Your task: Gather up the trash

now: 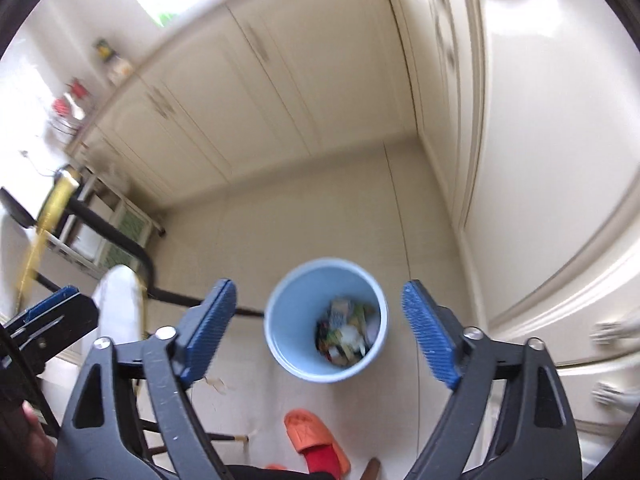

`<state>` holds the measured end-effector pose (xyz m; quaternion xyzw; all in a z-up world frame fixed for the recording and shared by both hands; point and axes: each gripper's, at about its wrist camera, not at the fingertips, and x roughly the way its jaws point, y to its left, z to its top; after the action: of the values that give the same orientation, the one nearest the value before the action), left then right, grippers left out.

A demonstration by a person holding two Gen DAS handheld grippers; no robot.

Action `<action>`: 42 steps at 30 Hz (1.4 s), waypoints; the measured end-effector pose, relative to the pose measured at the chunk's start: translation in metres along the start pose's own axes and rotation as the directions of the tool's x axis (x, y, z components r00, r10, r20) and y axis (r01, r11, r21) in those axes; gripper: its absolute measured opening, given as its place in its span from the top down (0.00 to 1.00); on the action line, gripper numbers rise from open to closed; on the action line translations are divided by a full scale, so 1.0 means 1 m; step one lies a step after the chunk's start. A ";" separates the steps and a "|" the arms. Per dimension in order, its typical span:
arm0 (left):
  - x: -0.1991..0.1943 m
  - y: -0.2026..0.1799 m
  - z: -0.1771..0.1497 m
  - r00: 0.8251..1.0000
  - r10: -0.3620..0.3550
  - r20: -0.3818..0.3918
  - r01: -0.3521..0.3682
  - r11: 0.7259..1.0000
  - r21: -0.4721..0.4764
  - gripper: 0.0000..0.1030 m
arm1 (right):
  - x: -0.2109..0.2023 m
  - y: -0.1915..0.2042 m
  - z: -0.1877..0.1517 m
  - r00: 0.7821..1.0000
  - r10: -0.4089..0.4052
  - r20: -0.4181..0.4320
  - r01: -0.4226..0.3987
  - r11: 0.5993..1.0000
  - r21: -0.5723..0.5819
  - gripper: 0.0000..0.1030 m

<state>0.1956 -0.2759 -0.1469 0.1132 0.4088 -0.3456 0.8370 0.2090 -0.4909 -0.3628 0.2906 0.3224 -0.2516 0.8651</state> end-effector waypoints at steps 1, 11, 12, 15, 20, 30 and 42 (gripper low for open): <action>-0.025 -0.003 -0.002 0.999 0.006 0.050 -0.007 1.000 0.010 0.21 | -0.020 0.009 0.003 0.999 0.008 0.035 -0.008 1.000 -0.016 0.11; -0.240 0.002 -0.072 0.883 0.136 0.450 -0.137 0.990 -0.032 0.01 | -0.173 0.132 0.002 0.952 0.164 0.260 -0.106 0.969 -0.221 0.00; -0.260 0.005 -0.082 0.865 0.172 0.471 -0.165 0.985 -0.056 0.01 | -0.184 0.144 0.001 0.944 0.186 0.273 -0.118 0.962 -0.247 0.00; -0.301 0.004 -0.118 0.824 0.255 0.506 -0.222 0.967 -0.125 0.01 | -0.218 0.179 -0.006 0.916 0.259 0.307 -0.160 0.936 -0.312 0.00; -0.369 -0.005 -0.171 0.713 0.426 0.557 -0.363 0.904 -0.226 0.01 | -0.261 0.238 -0.022 0.866 0.368 0.339 -0.210 0.882 -0.422 0.00; -0.429 -0.057 -0.266 0.549 0.623 0.557 -0.451 0.782 -0.430 0.01 | -0.317 0.341 -0.068 0.763 0.573 0.300 -0.288 0.716 -0.636 0.00; -0.401 -0.156 -0.324 0.456 0.670 0.586 -0.508 0.736 -0.447 0.01 | -0.373 0.357 -0.101 0.696 0.639 0.329 -0.250 0.644 -0.723 0.00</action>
<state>-0.2771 -0.0430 -0.0344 0.0165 0.0176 -0.0030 0.9997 0.1419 -0.0797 -0.0417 -0.0288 0.0329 0.0304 0.9986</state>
